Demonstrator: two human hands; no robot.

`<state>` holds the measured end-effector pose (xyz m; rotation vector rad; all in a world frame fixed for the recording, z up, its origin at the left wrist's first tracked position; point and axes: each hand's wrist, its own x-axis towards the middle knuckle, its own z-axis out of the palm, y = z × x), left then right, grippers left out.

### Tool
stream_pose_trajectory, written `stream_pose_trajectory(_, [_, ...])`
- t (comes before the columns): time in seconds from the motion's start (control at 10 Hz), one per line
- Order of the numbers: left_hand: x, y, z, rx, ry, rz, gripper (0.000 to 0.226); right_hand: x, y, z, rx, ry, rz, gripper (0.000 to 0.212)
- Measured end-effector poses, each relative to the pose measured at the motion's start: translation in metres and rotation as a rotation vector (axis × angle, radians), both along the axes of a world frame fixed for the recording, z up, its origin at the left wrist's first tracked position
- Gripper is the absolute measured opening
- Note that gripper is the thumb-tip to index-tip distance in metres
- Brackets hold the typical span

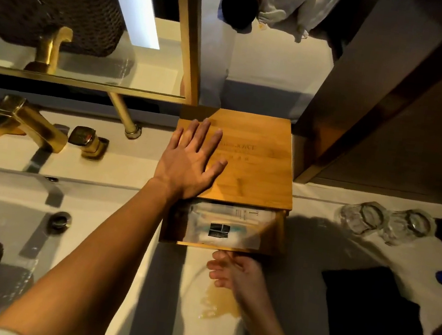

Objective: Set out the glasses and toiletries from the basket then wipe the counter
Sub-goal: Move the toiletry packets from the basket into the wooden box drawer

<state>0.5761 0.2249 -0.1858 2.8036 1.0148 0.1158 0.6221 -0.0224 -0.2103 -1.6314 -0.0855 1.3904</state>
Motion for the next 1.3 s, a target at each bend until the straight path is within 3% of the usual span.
stream_pose_trajectory(1.0, [0.001,0.001,-0.002,-0.003,-0.039,0.012,0.076,0.016,0.038,0.024,0.013,-0.143,-0.074,0.011])
stream_pose_trajectory(1.3, [0.001,0.001,-0.004,0.001,-0.051,0.014,0.075,0.029,0.051,0.024,0.048,-0.164,-0.003,0.014])
